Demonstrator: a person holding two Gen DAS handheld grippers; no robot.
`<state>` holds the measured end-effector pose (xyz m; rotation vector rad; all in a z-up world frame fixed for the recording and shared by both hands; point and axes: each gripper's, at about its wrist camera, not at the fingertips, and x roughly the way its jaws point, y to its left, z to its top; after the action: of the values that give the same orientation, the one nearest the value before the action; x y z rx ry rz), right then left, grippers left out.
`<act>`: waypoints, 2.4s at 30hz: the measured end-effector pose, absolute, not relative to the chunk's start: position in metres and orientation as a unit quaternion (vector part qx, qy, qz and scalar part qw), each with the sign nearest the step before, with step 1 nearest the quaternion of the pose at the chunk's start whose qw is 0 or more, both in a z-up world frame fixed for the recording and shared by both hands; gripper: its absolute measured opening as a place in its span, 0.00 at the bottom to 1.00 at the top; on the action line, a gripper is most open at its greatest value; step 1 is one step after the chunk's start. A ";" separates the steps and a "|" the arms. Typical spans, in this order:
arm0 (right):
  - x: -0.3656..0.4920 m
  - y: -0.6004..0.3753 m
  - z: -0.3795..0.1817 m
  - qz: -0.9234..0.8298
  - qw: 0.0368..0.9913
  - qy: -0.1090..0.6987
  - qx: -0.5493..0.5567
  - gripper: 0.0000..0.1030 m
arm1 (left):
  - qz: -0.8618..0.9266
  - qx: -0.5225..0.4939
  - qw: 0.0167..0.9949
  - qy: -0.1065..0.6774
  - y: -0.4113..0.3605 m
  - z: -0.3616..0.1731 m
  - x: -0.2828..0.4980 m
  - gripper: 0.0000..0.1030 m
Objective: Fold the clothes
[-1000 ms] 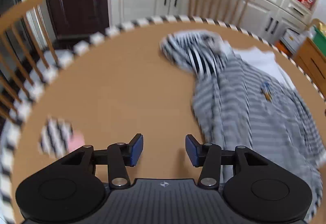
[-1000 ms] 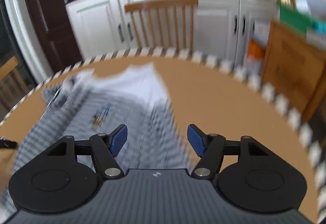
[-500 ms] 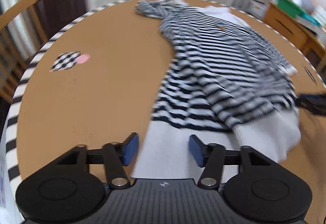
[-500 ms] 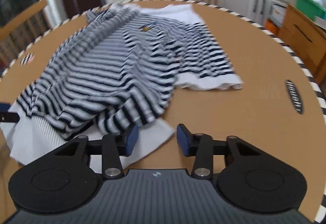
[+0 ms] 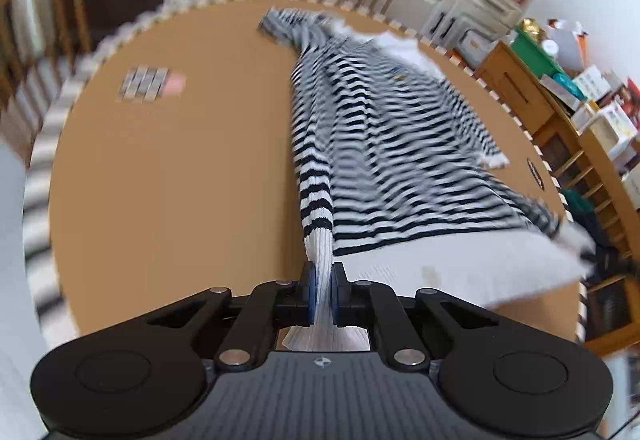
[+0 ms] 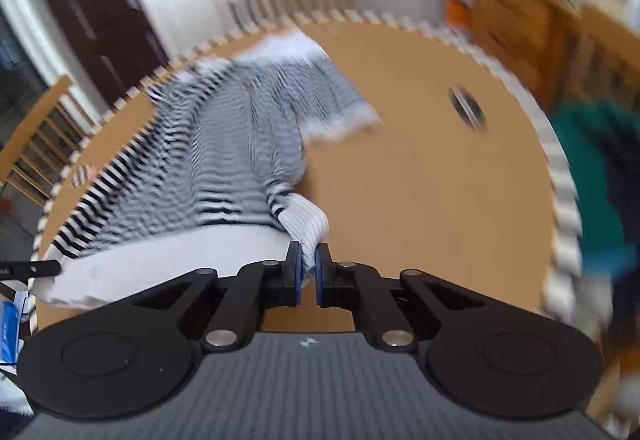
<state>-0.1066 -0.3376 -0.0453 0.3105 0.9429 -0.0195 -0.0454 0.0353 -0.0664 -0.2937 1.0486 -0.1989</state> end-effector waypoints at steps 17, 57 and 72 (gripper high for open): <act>-0.093 -0.346 -0.011 -0.030 0.889 0.451 0.072 0.48 | -0.053 -0.122 0.875 0.465 0.077 -0.022 -0.024 0.57; 0.310 -0.354 -0.096 0.106 0.923 0.368 0.024 0.51 | 0.229 -0.162 0.883 0.376 0.140 -0.054 0.120 0.45; 0.394 -0.319 -0.130 0.159 0.886 0.434 0.016 0.05 | -0.144 0.087 0.875 0.454 -0.013 -0.120 0.355 0.27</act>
<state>0.3941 -0.3187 -0.1304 0.0323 0.9031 0.3305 0.3550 -0.0130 -0.1200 0.1818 0.9482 -0.3000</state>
